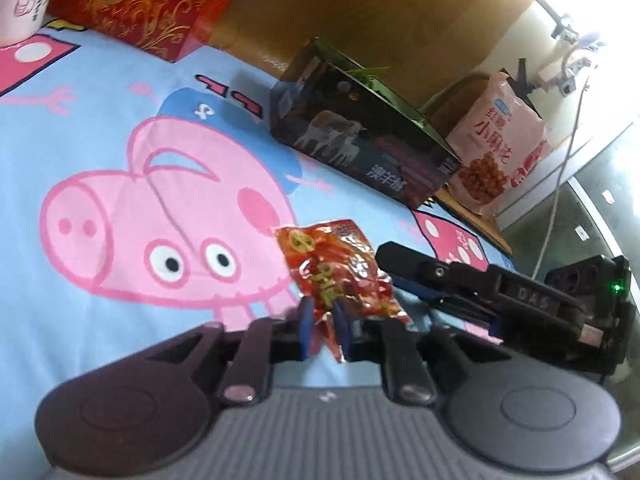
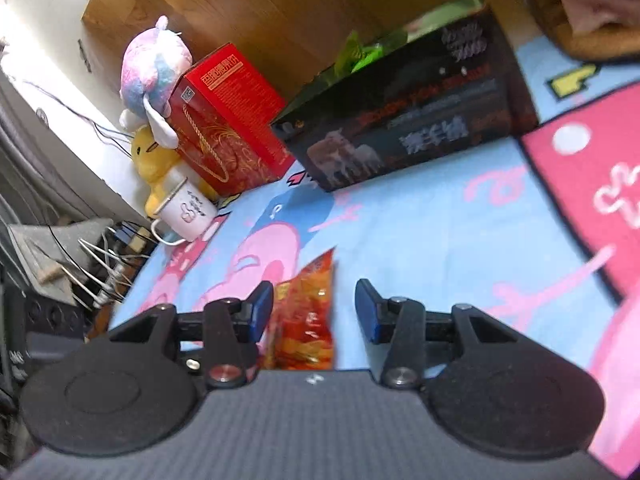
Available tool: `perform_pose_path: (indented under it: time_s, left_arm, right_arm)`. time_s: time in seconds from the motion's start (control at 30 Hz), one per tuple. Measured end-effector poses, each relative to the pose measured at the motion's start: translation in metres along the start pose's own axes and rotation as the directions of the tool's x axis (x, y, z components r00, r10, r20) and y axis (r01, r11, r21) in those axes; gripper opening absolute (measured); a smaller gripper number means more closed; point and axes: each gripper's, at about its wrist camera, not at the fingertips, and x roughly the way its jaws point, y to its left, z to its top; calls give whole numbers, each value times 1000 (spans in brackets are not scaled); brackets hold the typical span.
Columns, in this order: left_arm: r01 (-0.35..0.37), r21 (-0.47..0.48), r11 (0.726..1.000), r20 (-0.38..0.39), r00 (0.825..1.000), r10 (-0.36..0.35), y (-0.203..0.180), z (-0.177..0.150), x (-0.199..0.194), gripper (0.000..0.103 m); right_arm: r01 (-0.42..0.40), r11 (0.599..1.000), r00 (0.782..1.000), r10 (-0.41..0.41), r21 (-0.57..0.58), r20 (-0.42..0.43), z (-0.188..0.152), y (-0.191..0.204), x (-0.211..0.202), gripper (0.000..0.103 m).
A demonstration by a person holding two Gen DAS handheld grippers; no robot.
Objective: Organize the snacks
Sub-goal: 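Grasp the red spicy snack bag with the left tool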
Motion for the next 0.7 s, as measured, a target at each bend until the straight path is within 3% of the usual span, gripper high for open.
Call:
perform_pose_path:
  time_s: [0.07, 0.17, 0.33, 0.43, 0.5, 0.6, 0.7]
  left_arm:
    - [4, -19, 1000, 1, 1000, -4, 4, 0, -1, 10]
    - [12, -19, 1000, 10, 1000, -12, 5, -1, 0, 10]
    - [9, 2, 1000, 18, 1000, -9, 1, -3, -1, 11]
    - [44, 3, 999, 10, 999, -44, 0, -5, -6, 29]
    - [63, -9, 998, 20, 998, -63, 1, -6, -11, 47]
    - [82, -42, 996, 40, 996, -81, 6, -7, -19, 61]
    - [146, -98, 985, 30, 989, -143, 12, -7, -19, 68]
  right_arm:
    - [-56, 996, 997, 59, 70, -45, -3, -5, 3, 42]
    - [-37, 998, 999, 38, 41, -33, -10, 1, -1, 39]
    - [-19, 996, 1000, 20, 87, -13, -24, -4, -13, 18]
    - [-65, 985, 998, 65, 163, 5, -30, -8, -21, 12]
    - [-105, 973, 995, 103, 205, 18, -32, -10, -28, 10]
    - [-158, 952, 987, 147, 261, 58, -31, -16, -42, 9]
    - [-244, 903, 970, 228, 354, 86, -28, -29, -51, 9]
